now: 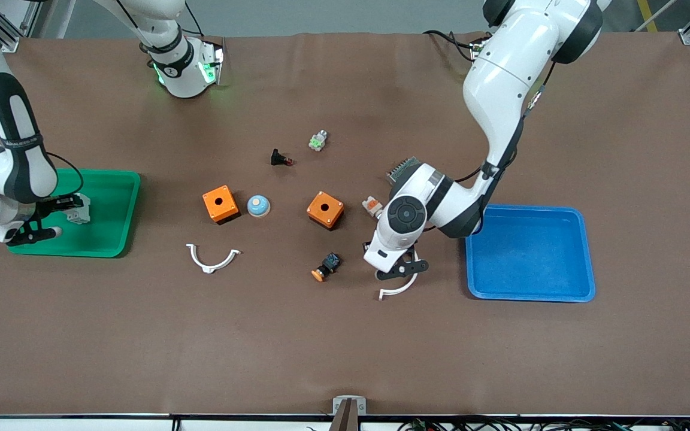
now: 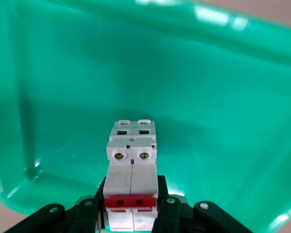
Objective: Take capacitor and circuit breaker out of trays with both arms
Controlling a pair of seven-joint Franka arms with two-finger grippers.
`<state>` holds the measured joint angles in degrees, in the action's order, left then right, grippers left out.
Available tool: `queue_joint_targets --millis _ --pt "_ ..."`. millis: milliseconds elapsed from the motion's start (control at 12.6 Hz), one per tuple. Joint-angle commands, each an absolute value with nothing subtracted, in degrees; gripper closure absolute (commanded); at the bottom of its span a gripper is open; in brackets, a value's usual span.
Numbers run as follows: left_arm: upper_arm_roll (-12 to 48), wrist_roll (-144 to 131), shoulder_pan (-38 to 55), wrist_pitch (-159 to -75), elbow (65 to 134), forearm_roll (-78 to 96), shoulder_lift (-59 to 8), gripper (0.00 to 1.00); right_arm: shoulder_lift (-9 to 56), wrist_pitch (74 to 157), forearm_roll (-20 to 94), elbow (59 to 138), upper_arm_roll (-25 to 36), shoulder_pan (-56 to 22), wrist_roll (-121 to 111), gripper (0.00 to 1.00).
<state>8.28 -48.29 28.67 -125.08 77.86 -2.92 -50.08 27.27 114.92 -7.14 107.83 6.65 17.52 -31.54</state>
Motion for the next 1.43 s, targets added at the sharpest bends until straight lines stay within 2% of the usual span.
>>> queue_joint_targets --millis 0,159,397,635,873,1111,1349 --pt "7.1 -49.4 29.1 -124.7 75.9 -4.0 -50.1 0.00 26.1 104.8 -7.7 97.9 5.0 17.5 -31.9 0.86" --pt "6.9 -48.9 28.1 -123.6 75.8 -4.1 -46.7 0.00 25.1 100.8 -7.7 92.0 1.5 17.1 -31.9 0.87" --pt "7.0 -47.5 23.2 -117.4 75.9 -4.0 -38.6 0.00 25.1 100.9 -5.6 88.1 -5.6 14.9 -27.9 0.90" --pt "7.1 -38.5 17.1 -111.5 76.3 -3.6 -30.4 0.00 26.1 102.0 -3.4 87.0 -6.1 5.6 -15.8 0.92" --pt "7.0 -32.6 12.1 -108.0 76.6 -4.3 -25.8 0.00 27.2 104.5 -3.4 87.0 -6.1 -5.5 -2.1 0.92" --pt "6.9 -24.1 8.7 -101.6 76.5 -4.6 -22.1 0.00 28.8 105.6 -3.0 86.9 -6.1 -13.2 8.1 0.92" --pt "6.9 -18.8 4.8 -96.8 76.5 -6.3 -17.1 0.00 33.2 112.0 -1.8 86.7 -6.0 -18.8 20.9 0.92"
